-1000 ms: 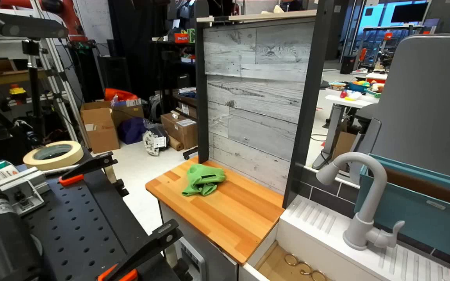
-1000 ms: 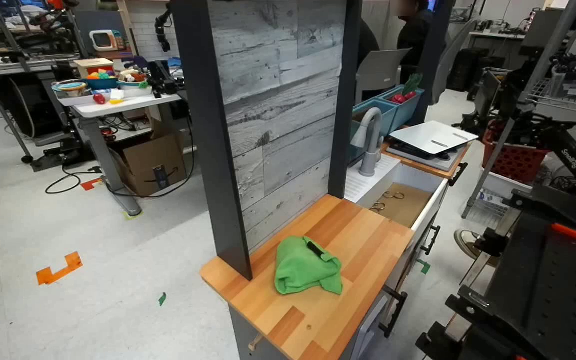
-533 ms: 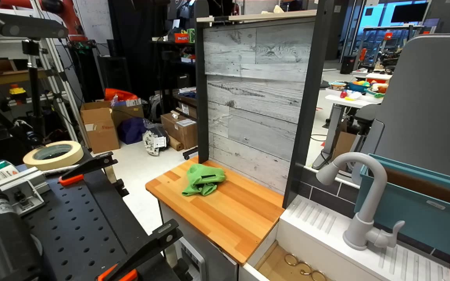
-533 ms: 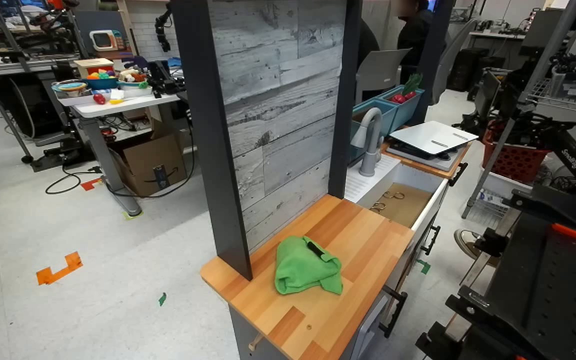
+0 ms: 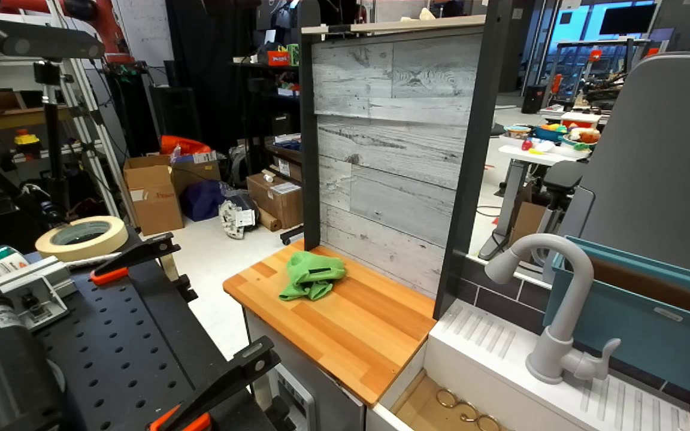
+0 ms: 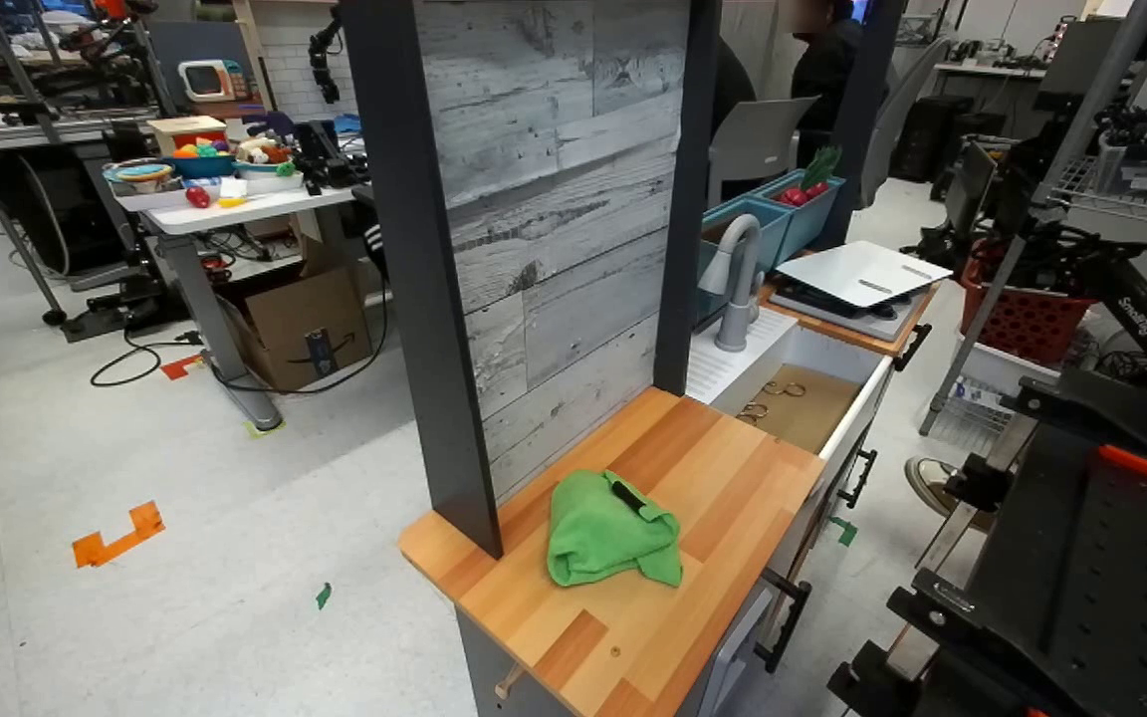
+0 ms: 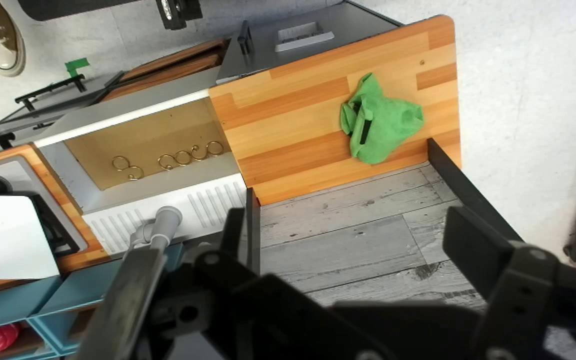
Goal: Move the tap
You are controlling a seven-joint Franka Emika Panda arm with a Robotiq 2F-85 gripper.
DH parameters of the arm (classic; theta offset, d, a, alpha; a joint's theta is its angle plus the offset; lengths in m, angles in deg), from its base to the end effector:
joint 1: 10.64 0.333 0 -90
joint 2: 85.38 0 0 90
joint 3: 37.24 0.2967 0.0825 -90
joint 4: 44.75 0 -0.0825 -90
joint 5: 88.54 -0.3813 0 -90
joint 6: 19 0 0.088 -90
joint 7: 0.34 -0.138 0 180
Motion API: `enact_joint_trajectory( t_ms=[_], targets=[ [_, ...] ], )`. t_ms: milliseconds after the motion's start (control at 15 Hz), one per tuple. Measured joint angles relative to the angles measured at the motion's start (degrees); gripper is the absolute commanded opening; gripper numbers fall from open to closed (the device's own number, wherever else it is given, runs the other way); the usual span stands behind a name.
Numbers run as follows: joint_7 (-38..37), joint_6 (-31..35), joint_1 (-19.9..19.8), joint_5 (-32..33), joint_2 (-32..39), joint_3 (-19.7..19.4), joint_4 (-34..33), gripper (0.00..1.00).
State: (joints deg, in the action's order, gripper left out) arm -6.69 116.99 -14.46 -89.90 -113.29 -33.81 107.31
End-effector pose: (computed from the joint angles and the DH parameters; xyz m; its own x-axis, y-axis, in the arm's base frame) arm 0.4104 -0.0038 0.3707 0.9695 -0.1352 0.2044 -0.1351 -0.9907 -0.0143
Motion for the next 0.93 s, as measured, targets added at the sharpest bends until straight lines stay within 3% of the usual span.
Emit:
enact_joint_trajectory(
  t_ms=[400,933],
  targets=[
    [-6.64,1.37,-1.92,-0.05,5.66,-0.55,-3.48,1.00],
    [-17.98,1.37,-5.40,-1.25,29.80,-6.33,-20.68,1.00]
  ],
)
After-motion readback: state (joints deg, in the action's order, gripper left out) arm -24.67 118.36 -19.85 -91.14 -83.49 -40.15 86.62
